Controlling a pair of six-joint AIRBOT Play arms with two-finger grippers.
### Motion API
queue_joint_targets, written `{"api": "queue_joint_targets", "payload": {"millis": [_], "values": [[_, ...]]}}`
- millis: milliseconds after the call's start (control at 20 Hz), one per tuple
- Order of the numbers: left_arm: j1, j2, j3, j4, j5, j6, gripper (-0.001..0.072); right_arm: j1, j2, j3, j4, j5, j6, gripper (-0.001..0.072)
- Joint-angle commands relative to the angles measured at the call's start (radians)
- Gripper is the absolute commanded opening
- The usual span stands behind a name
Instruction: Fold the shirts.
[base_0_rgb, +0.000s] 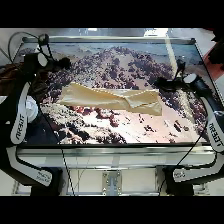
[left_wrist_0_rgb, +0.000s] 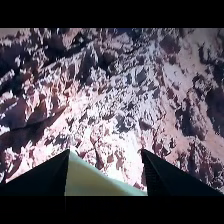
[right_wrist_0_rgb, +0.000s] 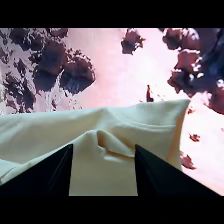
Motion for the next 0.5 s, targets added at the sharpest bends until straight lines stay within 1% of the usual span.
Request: {"api": "queue_joint_targets", "payload": {"millis": [0,50,150,200,250,300,400,450], "values": [[0.000,0.039,0.113,0.015,-0.005,0.009,0.0536,-0.143,0.013,0.027,0.028,0.254,0.003,0.0507],[0.000,0.045,0.131,0.013,-0.005,0.009,0.0537,-0.189,-0.008,0.004,0.073,0.312,-0.030,0.0554],[-0.001,0.051,0.149,-0.003,-0.006,0.009,0.0548,-0.261,-0.044,-0.047,0.185,0.340,-0.105,0.0568],[-0.001,0.053,0.150,-0.029,-0.007,0.023,0.0566,-0.287,-0.069,-0.066,0.245,0.348,-0.140,0.0599],[-0.001,0.054,0.150,-0.066,-0.009,0.051,0.0617,-0.304,-0.099,-0.076,0.298,0.361,-0.181,0.0623],[-0.001,0.054,0.151,-0.113,-0.013,0.081,0.0634,-0.310,-0.128,-0.075,0.321,0.368,-0.205,0.0623],[-0.001,0.054,0.151,-0.200,-0.013,0.130,0.0634,-0.310,-0.189,-0.075,0.366,0.359,-0.257,0.0624],[-0.001,0.054,0.150,-0.232,-0.013,0.144,0.0634,-0.309,-0.219,-0.075,0.412,0.356,-0.289,0.0623]]}}
